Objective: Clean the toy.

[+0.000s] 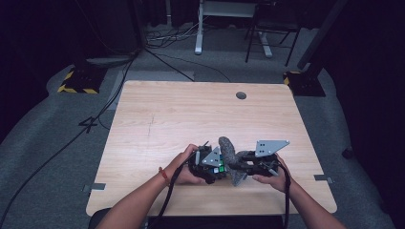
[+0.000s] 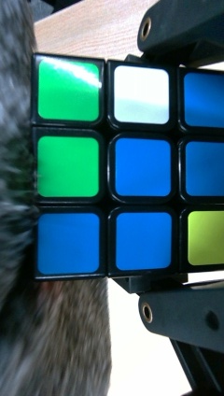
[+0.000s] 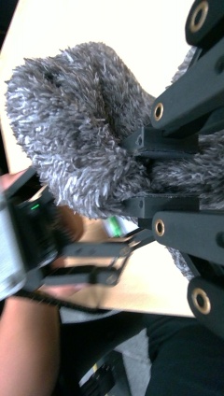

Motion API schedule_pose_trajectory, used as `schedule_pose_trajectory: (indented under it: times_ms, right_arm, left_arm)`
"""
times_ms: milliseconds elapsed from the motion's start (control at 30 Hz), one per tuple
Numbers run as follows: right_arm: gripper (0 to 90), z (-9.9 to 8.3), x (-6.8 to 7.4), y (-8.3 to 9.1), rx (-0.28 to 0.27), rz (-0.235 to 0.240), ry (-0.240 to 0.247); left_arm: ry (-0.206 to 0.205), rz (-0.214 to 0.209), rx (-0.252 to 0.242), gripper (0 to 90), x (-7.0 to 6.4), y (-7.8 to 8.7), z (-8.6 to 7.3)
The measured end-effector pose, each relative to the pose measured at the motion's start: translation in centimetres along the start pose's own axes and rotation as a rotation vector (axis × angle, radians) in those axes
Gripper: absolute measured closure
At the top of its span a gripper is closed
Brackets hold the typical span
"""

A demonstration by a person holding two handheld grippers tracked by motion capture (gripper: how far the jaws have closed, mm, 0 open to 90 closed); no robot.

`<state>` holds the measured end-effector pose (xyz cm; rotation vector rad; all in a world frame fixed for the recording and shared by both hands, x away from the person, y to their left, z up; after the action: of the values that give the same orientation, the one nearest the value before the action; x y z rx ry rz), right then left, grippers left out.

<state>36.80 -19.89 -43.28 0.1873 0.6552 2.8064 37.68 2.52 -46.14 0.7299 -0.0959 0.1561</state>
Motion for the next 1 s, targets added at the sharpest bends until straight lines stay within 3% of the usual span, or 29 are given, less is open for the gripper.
schedule_pose_trajectory:
  times_ms: [233, 367, 667, 767, 833, 1000]
  right_arm:
    - [76.1, -1.0, -0.6, 0.2, 0.054, -0.039, -0.012]
    - [76.1, -1.1, -0.6, 0.2, 0.056, -0.042, -0.010]
    - [76.0, 0.6, 0.8, 0.3, -0.034, 0.007, 0.041]
    - [76.0, 0.9, 0.8, 0.2, -0.028, -0.019, 0.056]
    - [76.1, 0.7, 0.4, 0.3, -0.017, -0.044, 0.041]
    - [76.1, -0.2, -0.3, 0.4, 0.026, -0.072, 0.014]
  left_arm:
    - [-0.001, 0.018, -0.033, 33.6, 0.2, 1.2, 0.2]
    - [0.004, 0.017, -0.038, 33.6, 0.2, 1.5, 0.3]
    - [-0.015, -0.008, 0.016, 33.6, -0.3, -0.1, 0.3]
    - [-0.013, -0.024, 0.000, 33.6, -0.3, 0.2, 0.4]
    - [-0.014, -0.031, -0.016, 33.7, -0.4, 0.5, 0.5]
    - [-0.019, -0.015, -0.049, 33.6, -0.3, 1.7, 0.8]
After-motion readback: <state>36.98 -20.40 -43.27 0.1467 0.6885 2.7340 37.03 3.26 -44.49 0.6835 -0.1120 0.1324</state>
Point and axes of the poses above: each handheld gripper's, and its own axes: y roughly backward along the jaws, z roughly out of its top, x roughly to its left, the point moved 1 cm from there along -y, roughly forward along the jaws, and after that the axes turned 2 degrees about -x, right-handed, at the moved point
